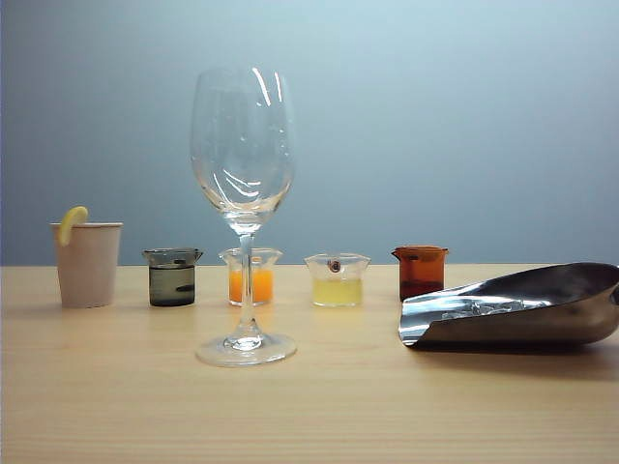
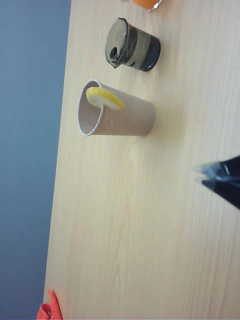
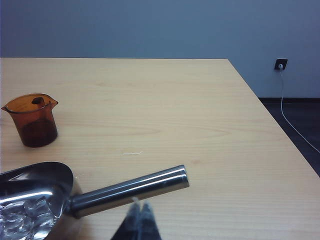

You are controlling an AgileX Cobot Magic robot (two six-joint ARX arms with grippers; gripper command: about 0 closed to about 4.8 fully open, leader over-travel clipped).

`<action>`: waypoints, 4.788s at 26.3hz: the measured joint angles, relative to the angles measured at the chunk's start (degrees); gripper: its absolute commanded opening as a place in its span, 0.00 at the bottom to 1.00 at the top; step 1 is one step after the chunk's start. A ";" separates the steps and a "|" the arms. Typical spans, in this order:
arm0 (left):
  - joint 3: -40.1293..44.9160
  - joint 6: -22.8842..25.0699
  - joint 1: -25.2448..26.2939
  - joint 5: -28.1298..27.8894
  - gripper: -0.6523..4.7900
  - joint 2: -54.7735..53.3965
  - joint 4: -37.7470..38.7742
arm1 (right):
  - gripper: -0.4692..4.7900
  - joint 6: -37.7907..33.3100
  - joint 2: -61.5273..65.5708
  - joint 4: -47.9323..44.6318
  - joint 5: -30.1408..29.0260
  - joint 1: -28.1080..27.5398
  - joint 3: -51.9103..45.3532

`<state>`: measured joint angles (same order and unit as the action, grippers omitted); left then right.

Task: Pick up the ice scoop on the desk filled with ice cubes, pour the ice into the goblet, and finally put the scoop back on the table.

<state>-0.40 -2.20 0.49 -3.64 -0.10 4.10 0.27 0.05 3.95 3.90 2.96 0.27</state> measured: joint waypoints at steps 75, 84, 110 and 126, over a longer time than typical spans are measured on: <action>-39.34 0.00 -42.93 1.01 0.11 -39.87 11.30 | 0.82 -60.22 43.71 -22.95 -6.54 -2.14 6.54; -39.34 0.00 -42.93 1.01 0.11 -39.89 11.19 | 0.81 -60.65 64.43 -44.52 -7.58 -2.89 6.62; -39.34 0.00 -42.93 1.01 0.11 -39.95 12.24 | 0.46 -66.01 85.09 -60.30 -5.18 -2.89 14.14; -39.34 0.00 -42.93 1.01 0.11 -40.00 12.24 | 0.07 -70.07 85.07 -58.80 -5.33 -2.91 14.21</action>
<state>-39.75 -2.20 -42.44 -2.63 -40.10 16.34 -69.80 85.12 -54.85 -1.43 0.05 14.48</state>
